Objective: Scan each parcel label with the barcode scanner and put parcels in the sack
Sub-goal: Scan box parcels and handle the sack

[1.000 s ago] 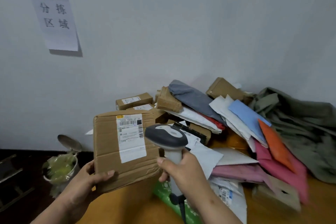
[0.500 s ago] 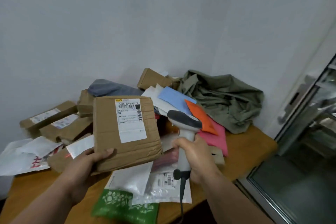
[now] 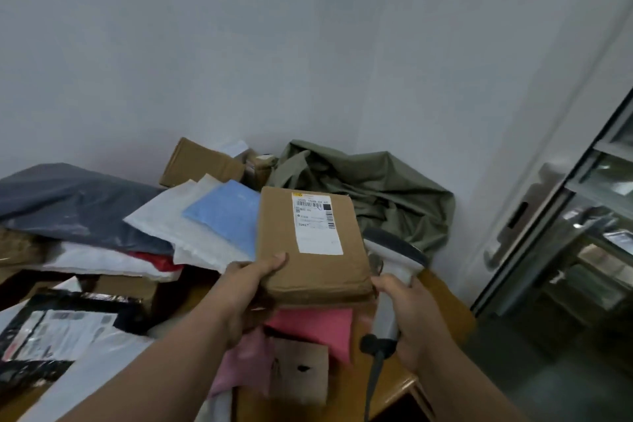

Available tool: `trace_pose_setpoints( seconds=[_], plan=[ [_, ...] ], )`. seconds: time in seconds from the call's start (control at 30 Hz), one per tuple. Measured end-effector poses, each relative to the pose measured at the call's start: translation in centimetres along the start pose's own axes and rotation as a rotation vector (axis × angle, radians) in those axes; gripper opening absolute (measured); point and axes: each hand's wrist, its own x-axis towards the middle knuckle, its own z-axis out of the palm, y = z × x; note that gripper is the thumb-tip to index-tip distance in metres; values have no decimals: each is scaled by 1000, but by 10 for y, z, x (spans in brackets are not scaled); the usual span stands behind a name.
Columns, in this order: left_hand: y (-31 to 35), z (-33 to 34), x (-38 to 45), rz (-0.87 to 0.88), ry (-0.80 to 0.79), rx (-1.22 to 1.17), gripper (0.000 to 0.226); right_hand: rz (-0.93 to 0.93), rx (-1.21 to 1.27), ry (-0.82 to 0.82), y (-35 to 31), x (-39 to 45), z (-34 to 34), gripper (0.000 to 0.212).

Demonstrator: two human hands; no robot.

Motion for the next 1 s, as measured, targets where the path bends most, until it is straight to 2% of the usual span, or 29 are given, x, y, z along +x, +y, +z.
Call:
trace_pose_setpoints(
  seconds=[0.07, 0.17, 0.3, 0.43, 0.63, 0.73, 0.83, 0.93, 1.0],
  plan=[
    [3, 31, 23, -18, 31, -17, 72, 26, 22, 3, -12, 35, -18, 21],
    [13, 68, 51, -68, 47, -28, 66, 62, 55, 12, -27, 86, -31, 33],
    [29, 101, 104, -128, 48, 9, 63, 78, 76, 12, -46, 151, -35, 33],
    [37, 126, 164, -207, 22, 41, 50, 97, -59, 76, -50, 211, -30, 44],
    [35, 154, 247, -306, 74, 71, 62, 209, -120, 103, -48, 286, -22, 52],
    [44, 167, 284, -275, 139, 113, 58, 214, -118, 92, -50, 328, -13, 47],
    [60, 176, 317, -161, 208, 111, 52, 183, -162, 22, -56, 372, -2, 39],
    [68, 175, 338, -89, 246, 133, 70, 150, -231, -18, -55, 402, 9, 30],
    [69, 175, 340, -74, 245, 199, 72, 155, -263, -33, -50, 414, 15, 30]
  ],
)
